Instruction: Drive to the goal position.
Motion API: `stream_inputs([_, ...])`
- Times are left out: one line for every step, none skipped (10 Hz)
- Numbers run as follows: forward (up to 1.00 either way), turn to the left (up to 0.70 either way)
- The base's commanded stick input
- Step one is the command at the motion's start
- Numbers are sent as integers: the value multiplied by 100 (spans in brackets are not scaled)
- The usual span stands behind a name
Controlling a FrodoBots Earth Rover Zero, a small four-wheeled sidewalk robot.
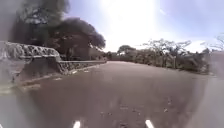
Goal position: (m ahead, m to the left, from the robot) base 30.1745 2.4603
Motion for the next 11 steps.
stream_inputs([85, 0])
stream_inputs([85, 0])
stream_inputs([85, 0])
stream_inputs([85, 0])
stream_inputs([85, 0])
stream_inputs([85, 0])
stream_inputs([85, 0])
stream_inputs([85, 0])
stream_inputs([85, 0])
stream_inputs([85, 0])
stream_inputs([85, 0])
